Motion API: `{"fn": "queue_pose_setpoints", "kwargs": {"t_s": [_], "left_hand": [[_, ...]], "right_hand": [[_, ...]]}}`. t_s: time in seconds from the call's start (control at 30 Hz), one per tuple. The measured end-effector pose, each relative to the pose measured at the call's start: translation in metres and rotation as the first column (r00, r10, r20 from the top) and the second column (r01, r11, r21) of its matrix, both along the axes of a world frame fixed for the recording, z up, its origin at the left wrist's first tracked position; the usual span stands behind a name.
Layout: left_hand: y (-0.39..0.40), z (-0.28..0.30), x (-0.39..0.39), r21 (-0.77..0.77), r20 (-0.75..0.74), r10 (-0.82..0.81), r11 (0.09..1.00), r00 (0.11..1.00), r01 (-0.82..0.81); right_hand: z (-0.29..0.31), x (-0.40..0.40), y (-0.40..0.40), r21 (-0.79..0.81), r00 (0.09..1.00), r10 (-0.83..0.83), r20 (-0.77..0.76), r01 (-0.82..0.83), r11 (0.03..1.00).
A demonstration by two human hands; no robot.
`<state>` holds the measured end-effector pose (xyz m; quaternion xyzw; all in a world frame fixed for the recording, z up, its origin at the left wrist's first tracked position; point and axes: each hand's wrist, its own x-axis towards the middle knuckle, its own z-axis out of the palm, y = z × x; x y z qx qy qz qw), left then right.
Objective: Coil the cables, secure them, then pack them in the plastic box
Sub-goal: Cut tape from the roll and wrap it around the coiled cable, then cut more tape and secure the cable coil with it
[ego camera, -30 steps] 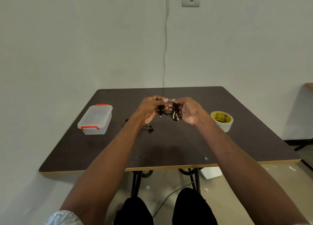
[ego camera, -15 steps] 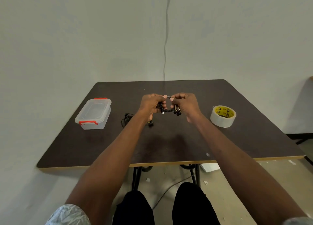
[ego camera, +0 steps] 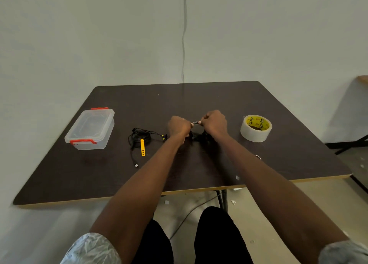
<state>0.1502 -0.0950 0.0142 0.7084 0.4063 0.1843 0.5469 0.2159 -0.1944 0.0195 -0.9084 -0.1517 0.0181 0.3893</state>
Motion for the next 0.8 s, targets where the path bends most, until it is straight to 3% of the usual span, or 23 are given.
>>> {"fn": "queue_pose_setpoints", "kwargs": {"t_s": [0.1,0.23,0.37,0.5,0.67,0.8], "left_hand": [[-0.001,-0.008,0.005,0.207,-0.139,0.021,0.978,0.990,0.008],[-0.005,-0.010,0.004,0.312,-0.191,-0.002,0.948,0.982,0.063],[-0.012,-0.014,-0.001,0.379,-0.081,-0.012,0.924,0.997,0.042],[-0.028,-0.008,-0.003,0.484,0.103,-0.017,0.874,0.995,-0.035],[-0.063,0.008,0.007,0.387,0.248,-0.104,0.922,0.963,0.000],[-0.090,0.014,0.019,0.210,0.284,-0.087,0.977,0.955,0.027]], "right_hand": [[-0.011,0.003,0.000,-0.051,1.000,-0.006,-0.024,0.005,0.999],[-0.016,0.002,-0.004,-0.048,0.998,-0.016,-0.066,0.013,0.999],[-0.001,-0.008,-0.021,0.071,0.999,-0.005,0.048,0.002,0.997],[0.024,-0.010,-0.065,0.142,0.964,-0.183,0.193,0.158,0.977],[0.043,0.015,-0.143,0.051,0.877,-0.463,0.126,0.461,0.886],[0.030,0.033,-0.175,-0.082,0.901,-0.428,-0.068,0.423,0.903]]}}
